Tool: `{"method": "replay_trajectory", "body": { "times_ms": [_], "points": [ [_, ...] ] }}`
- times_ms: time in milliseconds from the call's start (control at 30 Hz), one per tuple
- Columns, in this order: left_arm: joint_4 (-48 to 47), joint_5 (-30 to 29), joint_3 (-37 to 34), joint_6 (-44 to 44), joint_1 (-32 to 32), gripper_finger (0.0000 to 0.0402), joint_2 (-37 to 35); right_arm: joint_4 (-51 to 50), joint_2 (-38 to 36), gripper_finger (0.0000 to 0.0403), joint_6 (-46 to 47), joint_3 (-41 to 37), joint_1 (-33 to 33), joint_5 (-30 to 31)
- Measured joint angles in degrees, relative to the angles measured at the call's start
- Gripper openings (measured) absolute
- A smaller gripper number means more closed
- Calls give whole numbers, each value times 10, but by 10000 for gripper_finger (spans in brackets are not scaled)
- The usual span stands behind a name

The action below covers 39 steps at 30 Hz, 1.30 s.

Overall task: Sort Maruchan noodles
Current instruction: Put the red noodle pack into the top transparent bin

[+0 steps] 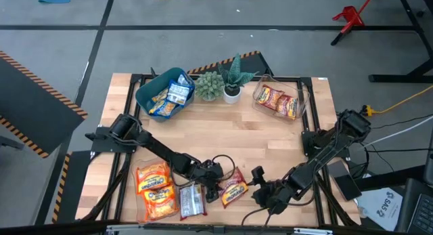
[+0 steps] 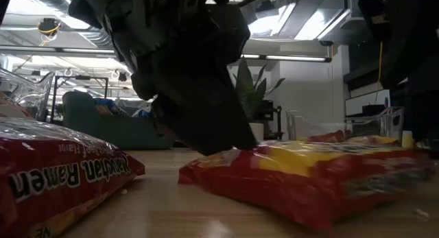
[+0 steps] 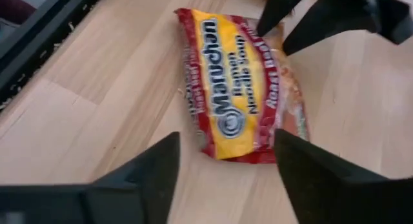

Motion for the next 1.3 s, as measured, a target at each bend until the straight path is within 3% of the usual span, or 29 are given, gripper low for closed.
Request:
{"method": "replay_trajectory", "body": {
  "times_ms": [100, 200, 433, 767, 1000, 1300],
  "points": [
    [-13, -8, -2, -2, 4, 172, -16, -3, 2, 271, 11, 0, 0, 4],
    [-21, -27, -3, 6, 5, 172, -24, -3, 2, 284, 12, 0, 0, 11],
    [-24, -21, -2, -18, -6, 172, -26, -3, 2, 272, 29, 0, 0, 14],
    [-102, -79, -2, -27, -28, 167, -27, -2, 2, 269, 24, 0, 0, 28],
    [-63, -78, -29, -40, -21, 157, -26, 37, 4, 279, -63, 0, -12, 47],
    [-13, -66, -63, -57, -6, 156, -26, 110, 54, 286, -162, 0, -62, -38]
  ]
}}
